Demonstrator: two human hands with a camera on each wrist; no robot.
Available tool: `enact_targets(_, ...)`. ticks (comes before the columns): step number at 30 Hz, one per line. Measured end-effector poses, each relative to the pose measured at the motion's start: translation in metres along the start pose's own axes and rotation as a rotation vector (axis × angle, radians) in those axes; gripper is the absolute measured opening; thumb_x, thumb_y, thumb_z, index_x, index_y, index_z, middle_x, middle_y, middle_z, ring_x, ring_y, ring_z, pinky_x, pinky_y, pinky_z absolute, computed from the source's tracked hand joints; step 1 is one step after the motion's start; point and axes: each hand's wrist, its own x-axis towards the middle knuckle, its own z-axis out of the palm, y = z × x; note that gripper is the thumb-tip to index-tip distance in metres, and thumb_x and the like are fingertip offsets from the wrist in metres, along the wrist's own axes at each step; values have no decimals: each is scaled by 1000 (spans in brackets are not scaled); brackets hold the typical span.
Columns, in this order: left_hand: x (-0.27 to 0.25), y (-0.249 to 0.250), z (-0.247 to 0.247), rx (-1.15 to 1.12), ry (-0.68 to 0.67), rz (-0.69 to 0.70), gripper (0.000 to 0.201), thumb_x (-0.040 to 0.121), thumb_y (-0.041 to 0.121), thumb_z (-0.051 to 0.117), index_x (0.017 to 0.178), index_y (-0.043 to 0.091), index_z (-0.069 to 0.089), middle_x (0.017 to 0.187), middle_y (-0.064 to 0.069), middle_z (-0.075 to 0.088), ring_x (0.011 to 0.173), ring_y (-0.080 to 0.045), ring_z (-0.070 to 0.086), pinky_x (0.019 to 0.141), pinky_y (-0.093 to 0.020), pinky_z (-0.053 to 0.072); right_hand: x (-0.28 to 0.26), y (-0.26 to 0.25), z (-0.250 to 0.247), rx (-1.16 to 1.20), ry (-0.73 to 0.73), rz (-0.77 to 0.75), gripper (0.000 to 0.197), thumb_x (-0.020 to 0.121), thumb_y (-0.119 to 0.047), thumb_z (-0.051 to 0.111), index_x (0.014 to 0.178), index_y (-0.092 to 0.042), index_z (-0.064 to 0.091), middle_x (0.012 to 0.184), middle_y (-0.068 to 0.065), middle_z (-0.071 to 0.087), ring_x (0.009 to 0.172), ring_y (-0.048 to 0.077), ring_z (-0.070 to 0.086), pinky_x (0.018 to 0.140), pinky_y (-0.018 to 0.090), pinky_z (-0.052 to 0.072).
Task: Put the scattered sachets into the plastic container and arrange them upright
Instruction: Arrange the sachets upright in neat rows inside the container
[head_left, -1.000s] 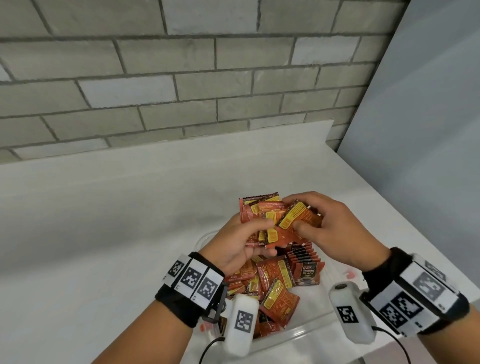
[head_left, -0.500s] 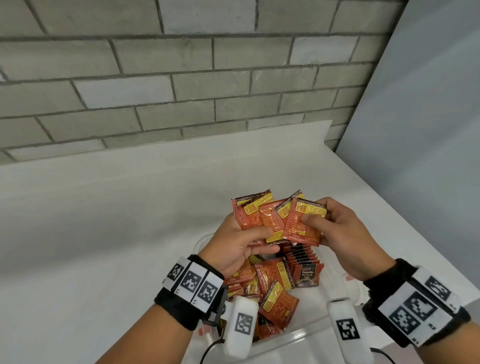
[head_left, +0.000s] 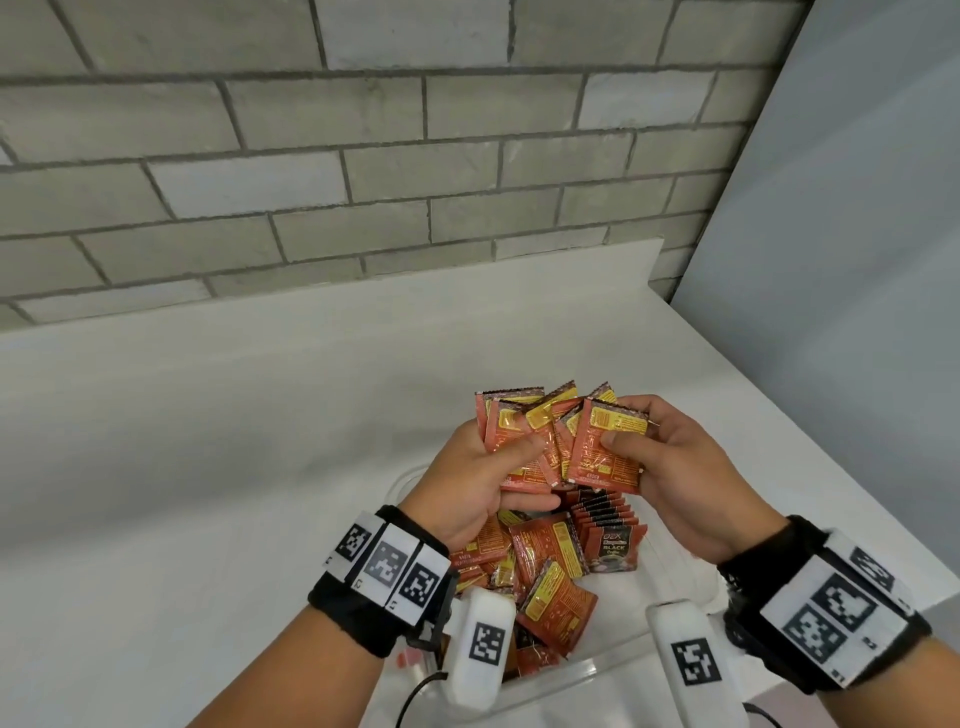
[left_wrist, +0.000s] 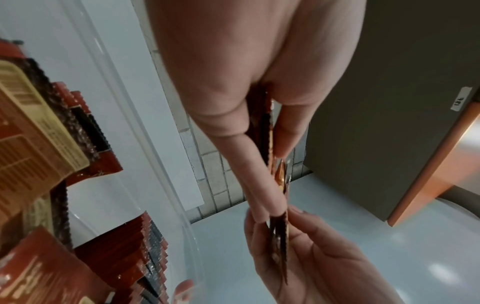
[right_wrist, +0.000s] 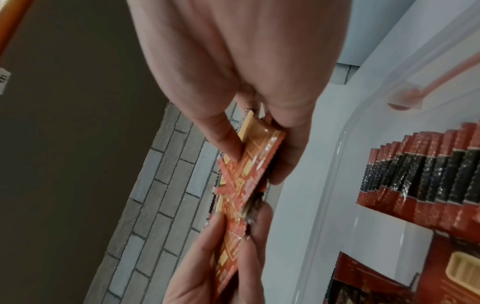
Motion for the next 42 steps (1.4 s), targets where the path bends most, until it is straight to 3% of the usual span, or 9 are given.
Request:
enact_targets(6, -2, 3, 3, -148, 8, 10, 21, 99, 11, 41, 111, 5, 57, 105, -16, 70, 91, -29, 70, 74, -43, 60, -2, -5, 1, -13, 6, 12, 24, 88, 2, 57, 108, -13, 57, 96, 12, 72, 80, 22, 70, 72, 35, 58)
enact_targets(10, -2, 1, 6, 66, -7, 146, 18, 97, 13, 45, 111, 15, 56, 96, 4, 73, 93, -13, 69, 77, -30, 57, -3, -7, 5, 25, -21, 28, 26, 87, 2, 57, 110, -9, 56, 94, 12, 72, 78, 21, 70, 71, 34, 58)
enact_targets(14, -3, 4, 15, 164, -50, 180, 49, 89, 36, 55, 128, 7, 50, 115, -7, 67, 107, -21, 65, 89, -35, 54, -9, -8, 14, -2, -92, -14, 27, 87, -3, 58, 113, -11, 57, 97, 10, 72, 85, 21, 70, 74, 33, 59)
enact_targets(18, -3, 2, 20, 80, -60, 117, 56, 81, 25, 65, 130, 8, 44, 118, -10, 66, 107, -22, 65, 90, -40, 54, -15, -5, 18, -365, -106, -195, 32, 87, -25, 62, 118, -24, 58, 106, -3, 71, 98, 15, 67, 90, 35, 52)
enact_targets(22, -4, 3, 22, -5, -89, 44, 7, 93, 5, 53, 98, 3, 58, 82, -5, 68, 79, -18, 67, 68, -29, 56, -17, -8, 17, -924, -31, -384, 60, 80, -52, 57, 136, -43, 38, 135, -10, 41, 127, 10, 35, 102, 24, 30)
enact_targets(28, -8, 6, 25, -52, -105, 4, 19, 90, -3, 44, 79, 7, 56, 61, -4, 59, 55, -14, 58, 51, -22, 47, -25, -22, 23, -1289, -300, -675, 120, 63, -57, 77, 146, -44, -8, 157, -9, -8, 144, 13, -5, 113, 36, 9)
enact_targets(33, -12, 8, 26, -101, -185, -24, 13, 74, 13, 53, 71, 12, 66, 69, -5, 59, 66, -14, 57, 64, -29, 40, -20, -26, 30, -1443, -302, -772, 114, 70, -45, 74, 152, -26, -3, 141, 4, 35, 127, 17, 27, 106, 37, 29)
enact_targets(39, -14, 7, 23, -241, -159, 38, 26, 80, 2, 50, 63, 11, 67, 62, -4, 60, 60, -13, 59, 60, -26, 44, -14, -29, 36, -1521, -327, -850, 113, 68, -49, 73, 152, -20, 3, 133, 6, 41, 126, 22, 31, 106, 40, 26)
enact_targets(42, -15, 12, 21, -296, -195, 41, 18, 75, 7, 56, 73, 13, 73, 74, -5, 66, 71, -15, 62, 72, -29, 46, -12, -38, 41, -1469, -340, -749, 114, 69, -42, 76, 152, -23, 1, 124, 1, 45, 114, 20, 42, 101, 36, 29)
